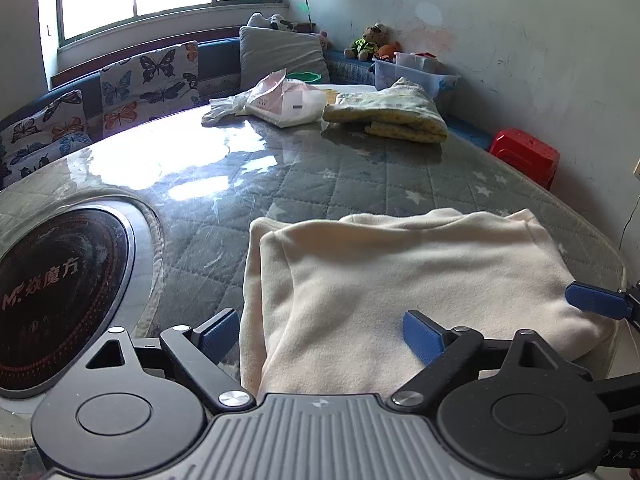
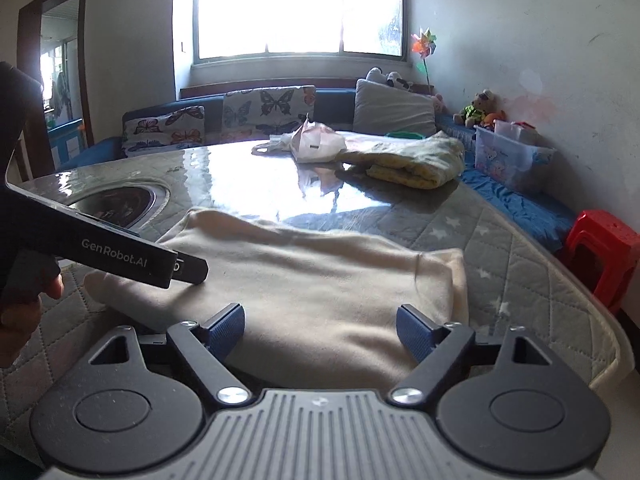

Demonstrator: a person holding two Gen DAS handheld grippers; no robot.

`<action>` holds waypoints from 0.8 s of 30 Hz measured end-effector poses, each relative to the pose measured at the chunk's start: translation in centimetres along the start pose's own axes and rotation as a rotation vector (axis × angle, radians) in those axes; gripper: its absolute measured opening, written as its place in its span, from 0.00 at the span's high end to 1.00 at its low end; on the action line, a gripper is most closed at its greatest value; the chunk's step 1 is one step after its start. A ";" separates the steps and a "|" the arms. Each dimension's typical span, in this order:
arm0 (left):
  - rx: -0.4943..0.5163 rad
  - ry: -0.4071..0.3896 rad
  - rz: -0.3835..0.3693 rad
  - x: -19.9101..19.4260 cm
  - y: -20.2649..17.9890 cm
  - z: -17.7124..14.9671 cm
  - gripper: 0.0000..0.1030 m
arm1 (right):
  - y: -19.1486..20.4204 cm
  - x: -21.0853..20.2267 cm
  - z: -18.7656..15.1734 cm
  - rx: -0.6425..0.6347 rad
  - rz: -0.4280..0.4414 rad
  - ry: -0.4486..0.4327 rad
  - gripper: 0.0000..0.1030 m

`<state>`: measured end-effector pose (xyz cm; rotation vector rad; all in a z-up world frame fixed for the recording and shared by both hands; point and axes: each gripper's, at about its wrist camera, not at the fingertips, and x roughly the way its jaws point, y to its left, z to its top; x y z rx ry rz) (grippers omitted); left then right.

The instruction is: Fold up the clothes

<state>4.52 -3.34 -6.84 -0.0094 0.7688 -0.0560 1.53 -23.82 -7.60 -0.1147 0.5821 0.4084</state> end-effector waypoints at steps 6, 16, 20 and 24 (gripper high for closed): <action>0.010 -0.006 0.023 -0.1 -0.1 -0.6 0.08 | 0.1 -0.6 -0.1 0.009 -0.002 -0.020 0.17; -0.002 -0.014 0.031 -0.9 0.3 -0.8 0.05 | 0.3 -1.5 -0.3 -0.011 -0.006 -0.030 0.16; -0.002 -0.015 0.027 -1.6 0.1 -0.9 0.04 | 0.5 -1.3 -0.6 -0.027 -0.007 0.001 0.16; 0.004 -0.018 0.031 -2.3 -0.1 -1.3 0.02 | 0.7 -1.9 -0.8 -0.034 -0.011 -0.002 0.14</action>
